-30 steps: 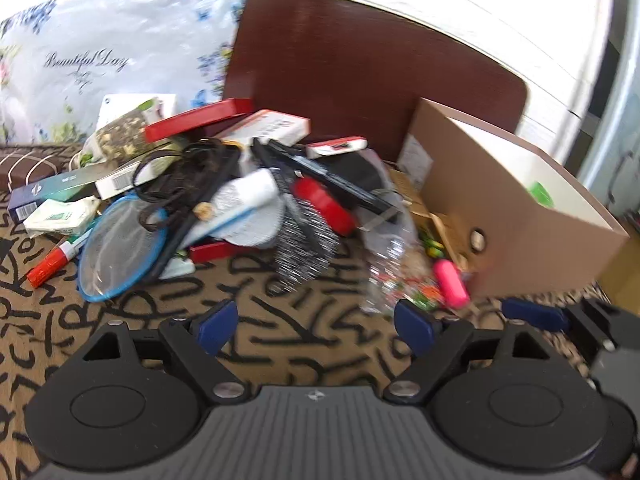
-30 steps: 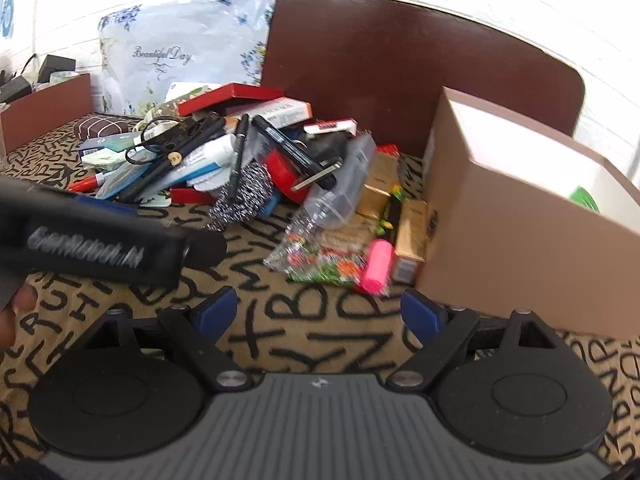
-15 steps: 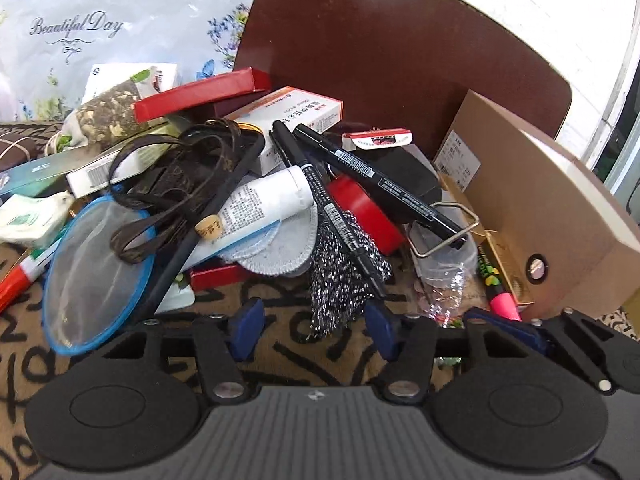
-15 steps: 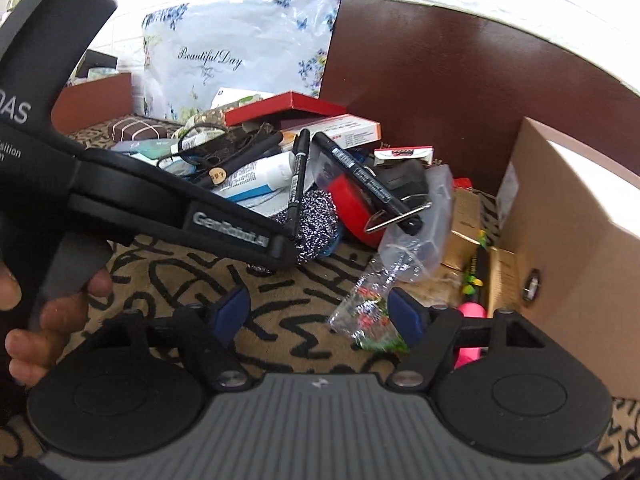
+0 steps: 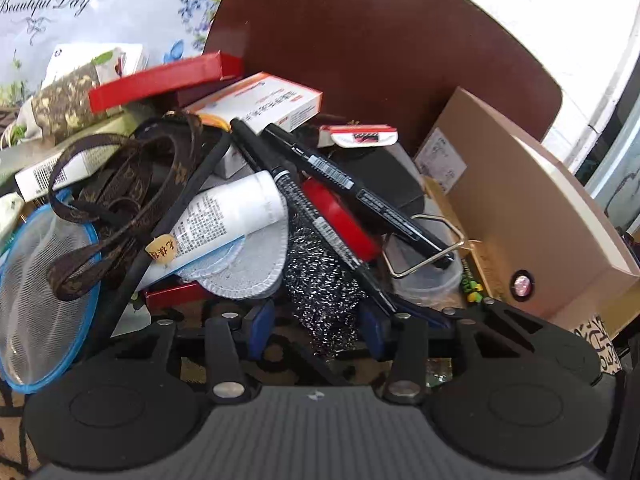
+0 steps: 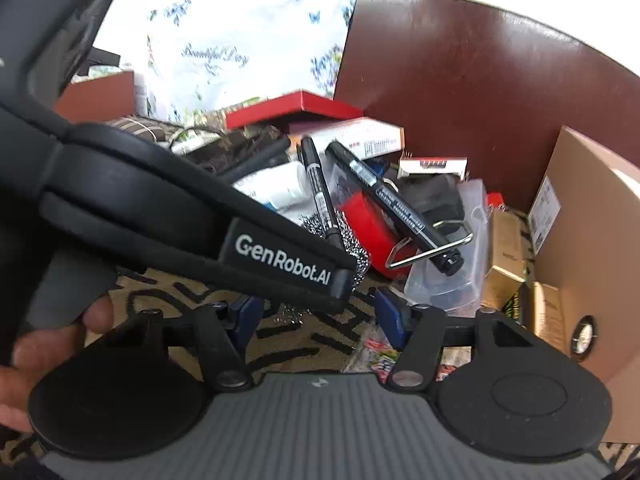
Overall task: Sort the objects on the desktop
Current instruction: 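Reach both tools into the pile toward the steel wool scrubber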
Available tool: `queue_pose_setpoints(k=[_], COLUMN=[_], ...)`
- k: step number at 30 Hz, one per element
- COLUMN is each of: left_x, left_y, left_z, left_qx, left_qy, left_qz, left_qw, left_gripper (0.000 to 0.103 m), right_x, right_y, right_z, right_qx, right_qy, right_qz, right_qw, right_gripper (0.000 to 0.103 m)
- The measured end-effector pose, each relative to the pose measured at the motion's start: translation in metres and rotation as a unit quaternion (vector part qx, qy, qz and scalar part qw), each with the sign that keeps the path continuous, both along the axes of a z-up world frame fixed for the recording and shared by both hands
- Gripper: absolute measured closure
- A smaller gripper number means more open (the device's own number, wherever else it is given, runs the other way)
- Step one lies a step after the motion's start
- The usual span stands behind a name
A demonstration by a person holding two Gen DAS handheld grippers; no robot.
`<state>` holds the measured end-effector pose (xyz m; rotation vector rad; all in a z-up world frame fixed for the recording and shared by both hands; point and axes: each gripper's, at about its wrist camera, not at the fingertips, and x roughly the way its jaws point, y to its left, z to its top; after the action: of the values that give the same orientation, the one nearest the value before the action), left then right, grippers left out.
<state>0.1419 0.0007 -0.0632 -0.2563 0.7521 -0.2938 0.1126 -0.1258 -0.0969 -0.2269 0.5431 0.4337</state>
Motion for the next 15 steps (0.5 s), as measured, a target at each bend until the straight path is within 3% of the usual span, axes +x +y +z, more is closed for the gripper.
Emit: queue_pose_setpoints(k=[3, 4, 15], left_x=[0.001, -0.001, -0.045], left_y=[-0.003, -0.004, -0.009], left_z=[0.000, 0.001, 0.018], left_qx=[-0.005, 0.000, 0.010], left_qy=[0.001, -0.001, -0.005], left_qz=[-0.009, -0.009, -0.021], left_qw=[0.9999, 1.0000, 0.9997], left_gripper=[0.069, 0.070, 0.074], right_x=[0.006, 0.007, -0.030], right_y=[0.002, 0.001, -0.008], right_z=[-0.002, -0.003, 0.011], right_qx=[0.003, 0.004, -0.003], right_qy=[0.001, 0.002, 0.001], right_qz=[-0.001, -0.004, 0.022], right_qw=[1.000, 1.000, 1.000], right_gripper=[0.063, 0.070, 0.074])
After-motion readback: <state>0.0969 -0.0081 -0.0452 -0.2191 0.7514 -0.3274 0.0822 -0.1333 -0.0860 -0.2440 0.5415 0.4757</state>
